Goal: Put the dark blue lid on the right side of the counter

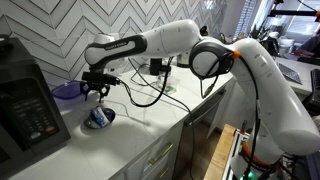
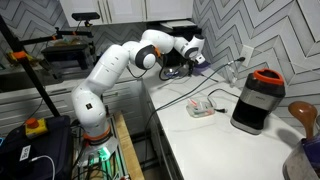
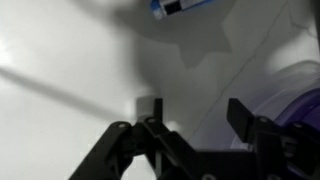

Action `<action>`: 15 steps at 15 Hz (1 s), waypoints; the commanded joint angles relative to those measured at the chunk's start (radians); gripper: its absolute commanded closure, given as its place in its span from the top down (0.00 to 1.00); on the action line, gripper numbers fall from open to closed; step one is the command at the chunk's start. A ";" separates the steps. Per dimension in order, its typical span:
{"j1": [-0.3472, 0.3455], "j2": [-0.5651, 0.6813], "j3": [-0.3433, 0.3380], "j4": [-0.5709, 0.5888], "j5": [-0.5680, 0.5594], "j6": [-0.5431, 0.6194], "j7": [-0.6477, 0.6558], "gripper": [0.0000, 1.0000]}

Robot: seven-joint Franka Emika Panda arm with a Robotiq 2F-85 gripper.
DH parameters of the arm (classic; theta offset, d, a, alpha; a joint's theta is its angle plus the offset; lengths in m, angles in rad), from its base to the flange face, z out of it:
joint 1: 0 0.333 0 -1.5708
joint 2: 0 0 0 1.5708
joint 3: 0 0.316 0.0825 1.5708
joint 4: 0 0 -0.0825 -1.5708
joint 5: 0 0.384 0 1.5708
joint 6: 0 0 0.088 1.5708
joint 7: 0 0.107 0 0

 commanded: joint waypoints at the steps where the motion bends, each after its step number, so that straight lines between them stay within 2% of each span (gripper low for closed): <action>1: 0.008 -0.029 -0.002 -0.001 -0.013 -0.065 0.030 0.99; 4: 0.004 -0.049 0.005 -0.012 -0.004 -0.085 0.022 1.00; 8: 0.021 -0.071 -0.025 -0.032 -0.031 -0.013 0.058 0.99; 15: 0.012 -0.021 -0.039 0.024 -0.042 -0.033 0.083 0.94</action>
